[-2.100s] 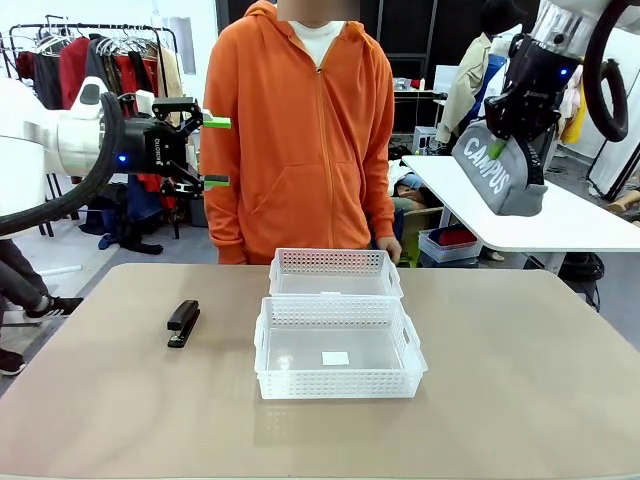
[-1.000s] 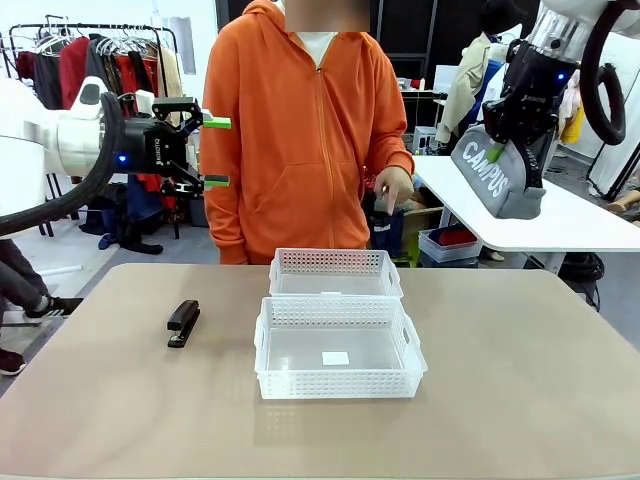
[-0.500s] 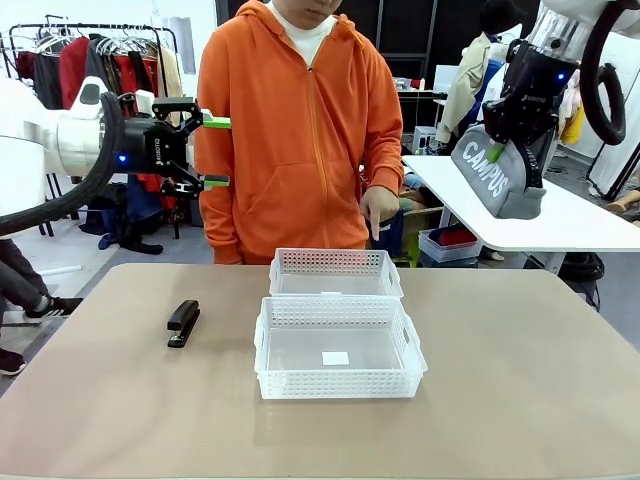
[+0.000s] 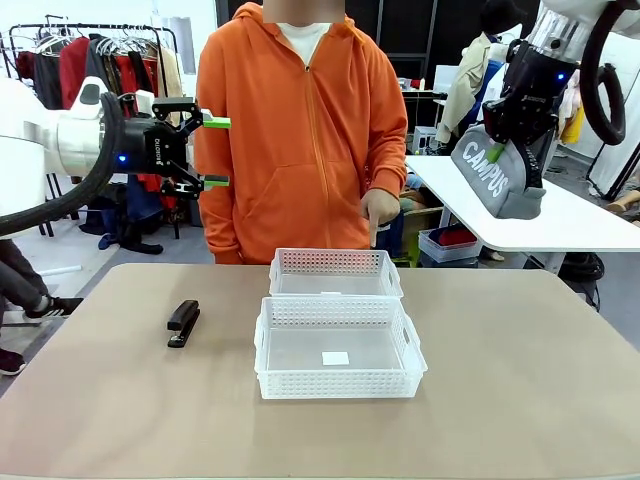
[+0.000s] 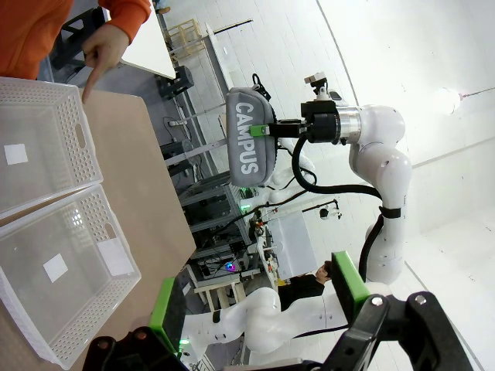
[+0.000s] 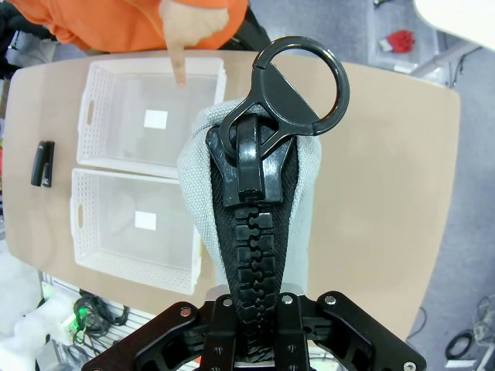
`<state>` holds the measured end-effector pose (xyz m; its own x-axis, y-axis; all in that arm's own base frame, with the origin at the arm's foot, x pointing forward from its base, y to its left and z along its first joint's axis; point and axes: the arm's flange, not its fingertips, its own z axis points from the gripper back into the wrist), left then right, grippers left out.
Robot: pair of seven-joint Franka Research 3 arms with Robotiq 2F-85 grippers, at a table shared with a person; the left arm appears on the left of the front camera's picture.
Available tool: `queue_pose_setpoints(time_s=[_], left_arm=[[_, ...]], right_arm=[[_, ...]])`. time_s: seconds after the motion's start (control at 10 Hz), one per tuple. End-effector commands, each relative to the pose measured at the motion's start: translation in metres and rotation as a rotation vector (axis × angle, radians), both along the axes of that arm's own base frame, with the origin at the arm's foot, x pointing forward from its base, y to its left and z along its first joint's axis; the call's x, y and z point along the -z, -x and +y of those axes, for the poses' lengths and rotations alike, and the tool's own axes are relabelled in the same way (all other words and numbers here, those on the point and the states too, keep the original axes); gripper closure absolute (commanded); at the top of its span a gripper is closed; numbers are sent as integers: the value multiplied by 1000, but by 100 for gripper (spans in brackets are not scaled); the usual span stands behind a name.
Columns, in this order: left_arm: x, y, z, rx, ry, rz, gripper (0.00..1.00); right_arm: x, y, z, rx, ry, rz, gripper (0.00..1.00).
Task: Distribute items into two baskets.
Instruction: Move the picked Pencil pouch towards the Organizing basket indicated by the person, stopping as directed.
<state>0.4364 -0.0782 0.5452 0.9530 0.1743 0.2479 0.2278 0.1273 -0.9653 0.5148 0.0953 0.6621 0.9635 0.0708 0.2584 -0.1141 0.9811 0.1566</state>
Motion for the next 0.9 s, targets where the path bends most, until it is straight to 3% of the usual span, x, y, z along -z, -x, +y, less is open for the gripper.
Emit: queue_pose_setpoints(time_s=[0.0,0.2,0.4,0.8], left_arm=[[-2,1,0,3,5,-4,0],[-2,1,0,3,5,-4,0],[-2,1,0,3,5,-4,0],[-2,1,0,3,5,-4,0]], right_arm=[[-3,2,0,1,-1,-5,100],[0,0,0,0,0,0,100],[0,-8,6,-186,-13,-33,100],[-6,-30,37,-566,106,-78,100]])
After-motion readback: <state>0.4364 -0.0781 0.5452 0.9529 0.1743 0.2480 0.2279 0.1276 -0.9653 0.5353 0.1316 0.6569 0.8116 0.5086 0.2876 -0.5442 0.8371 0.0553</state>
